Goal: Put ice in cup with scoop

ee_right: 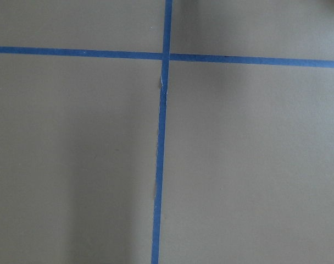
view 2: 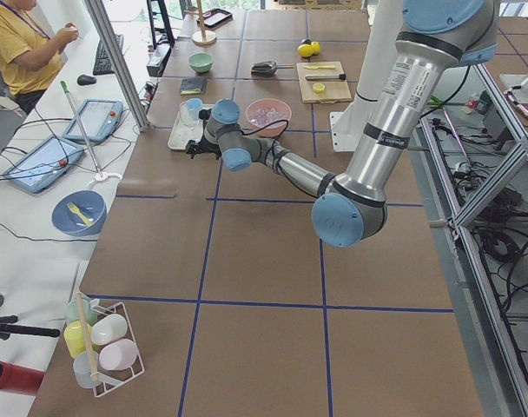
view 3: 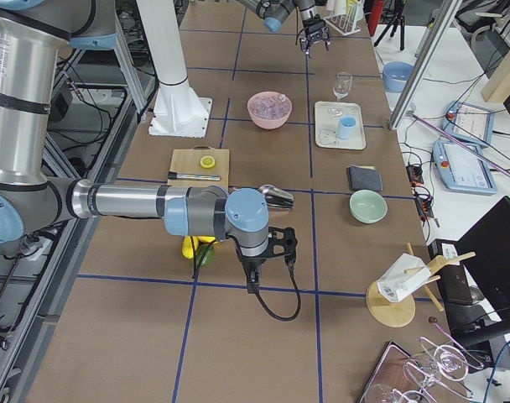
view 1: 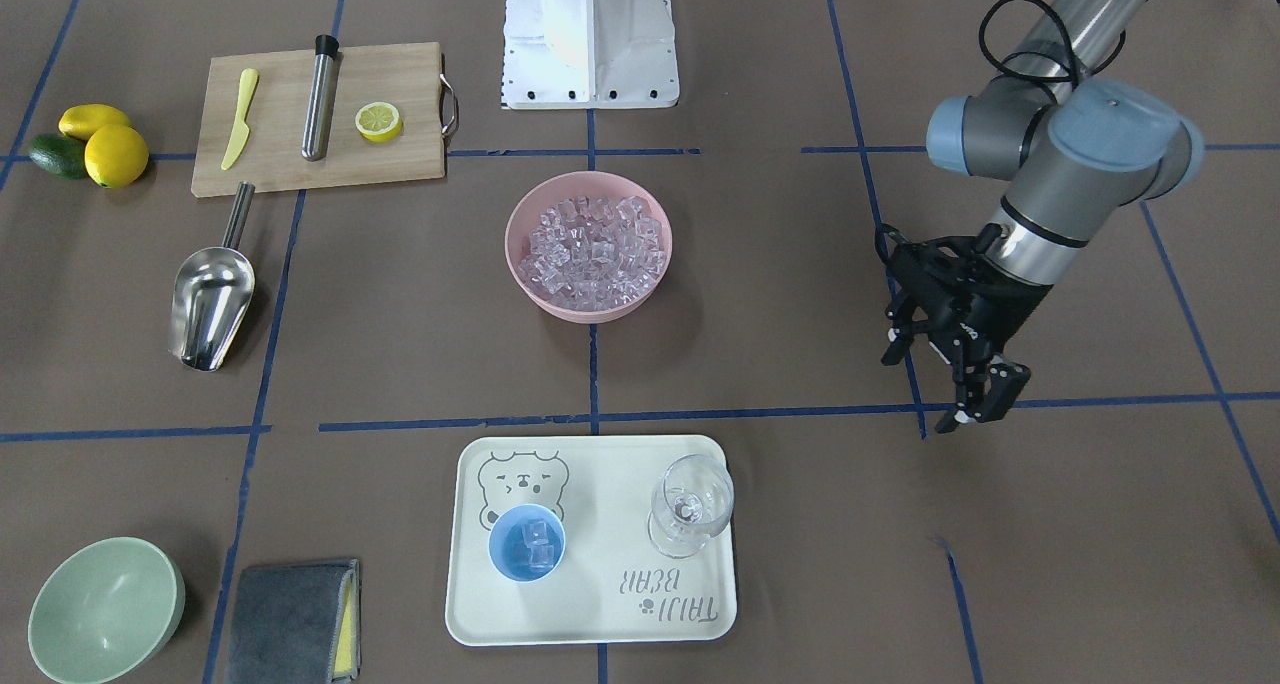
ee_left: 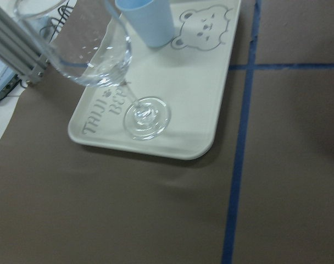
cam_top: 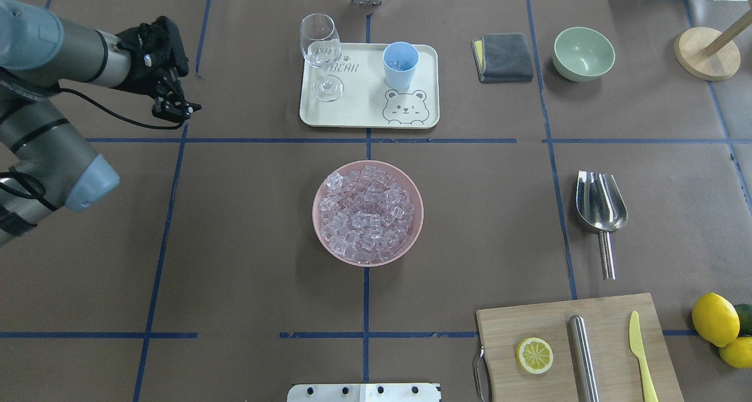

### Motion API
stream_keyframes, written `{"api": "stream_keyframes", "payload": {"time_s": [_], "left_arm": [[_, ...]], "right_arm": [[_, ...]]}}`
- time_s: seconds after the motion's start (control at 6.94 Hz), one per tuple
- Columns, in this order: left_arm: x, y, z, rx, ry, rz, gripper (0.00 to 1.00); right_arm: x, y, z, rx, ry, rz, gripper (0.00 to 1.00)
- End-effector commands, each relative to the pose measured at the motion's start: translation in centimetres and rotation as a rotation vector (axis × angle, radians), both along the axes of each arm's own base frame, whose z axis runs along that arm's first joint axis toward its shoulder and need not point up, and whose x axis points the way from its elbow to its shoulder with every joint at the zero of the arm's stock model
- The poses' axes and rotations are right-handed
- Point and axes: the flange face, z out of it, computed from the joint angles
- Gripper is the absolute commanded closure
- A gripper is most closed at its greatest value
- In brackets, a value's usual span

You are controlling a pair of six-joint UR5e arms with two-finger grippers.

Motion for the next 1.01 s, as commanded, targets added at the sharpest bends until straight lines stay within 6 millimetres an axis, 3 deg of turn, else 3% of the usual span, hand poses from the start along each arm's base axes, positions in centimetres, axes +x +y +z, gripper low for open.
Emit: {"api": "stream_keyframes", "payload": {"time_s": [0.0,0.14,0.29,0.43,0.58,0.86], "left_arm": [[-11.9,-3.2,1.2,-0.255,-0.079,-0.122,0.00],[-19.2,-4.6,3.1,-0.357,-0.078,-0.214,0.00],[-24.5,-4.5,6.0,-0.478,-0.077,-0.274,0.00],[-28.1,-3.4,9.3,-0.573,-0.084,-0.329,0.00],[-32.3,-1.9,13.1,-0.641,-0.081,-0.391,0.00],[-38.6,4.1,22.2,-0.845,0.006,-0.465,0.00]], "right_arm": [[0.0,0.0,0.1,-0.001,0.007,0.001,0.00],[0.0,0.0,0.1,-0.001,0.007,0.001,0.00],[0.0,-0.1,0.0,-0.001,0.004,0.001,0.00],[0.0,-0.2,-0.2,-0.001,0.001,0.001,0.00],[0.1,-0.4,-0.2,0.000,0.007,0.000,0.00],[0.0,-0.1,0.0,-0.004,0.003,0.000,0.00]]}}
